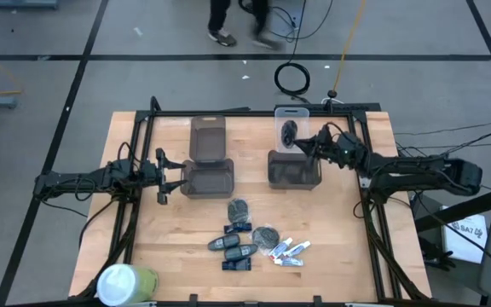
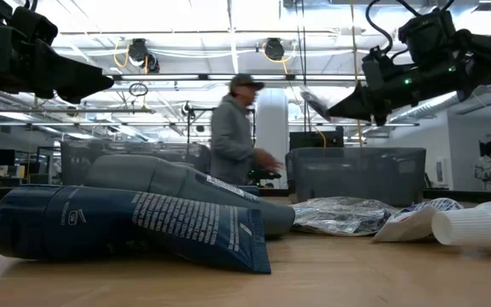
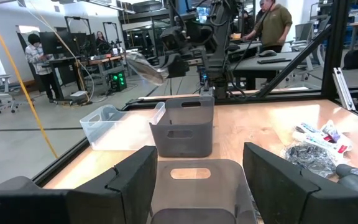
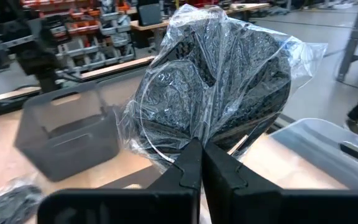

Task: Pick & Place Travel size toiletries
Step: Put the top right black hairbrush into the transparent bin

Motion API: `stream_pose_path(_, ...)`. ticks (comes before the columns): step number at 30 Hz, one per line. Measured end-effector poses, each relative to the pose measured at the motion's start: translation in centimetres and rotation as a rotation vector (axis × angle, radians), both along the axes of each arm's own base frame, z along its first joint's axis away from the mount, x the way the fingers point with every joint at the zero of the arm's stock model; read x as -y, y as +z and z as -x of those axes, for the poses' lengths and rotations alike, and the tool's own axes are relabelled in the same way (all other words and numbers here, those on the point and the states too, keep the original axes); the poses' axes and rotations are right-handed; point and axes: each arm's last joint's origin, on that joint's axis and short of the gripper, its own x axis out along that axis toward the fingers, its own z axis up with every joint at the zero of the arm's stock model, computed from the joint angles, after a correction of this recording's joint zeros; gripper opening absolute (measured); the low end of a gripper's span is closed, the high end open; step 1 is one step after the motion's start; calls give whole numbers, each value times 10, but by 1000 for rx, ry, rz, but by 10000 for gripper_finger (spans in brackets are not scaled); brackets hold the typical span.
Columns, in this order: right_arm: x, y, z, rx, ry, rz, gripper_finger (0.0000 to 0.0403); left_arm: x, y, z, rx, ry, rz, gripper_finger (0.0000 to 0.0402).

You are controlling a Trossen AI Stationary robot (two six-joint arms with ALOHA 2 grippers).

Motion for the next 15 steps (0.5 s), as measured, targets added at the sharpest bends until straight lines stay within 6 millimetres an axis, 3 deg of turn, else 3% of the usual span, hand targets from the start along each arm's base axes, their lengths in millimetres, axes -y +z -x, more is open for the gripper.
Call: stream_pose_path(15,15,-1,9,-19,-89,19,0,0,0,0,0,0,0,235)
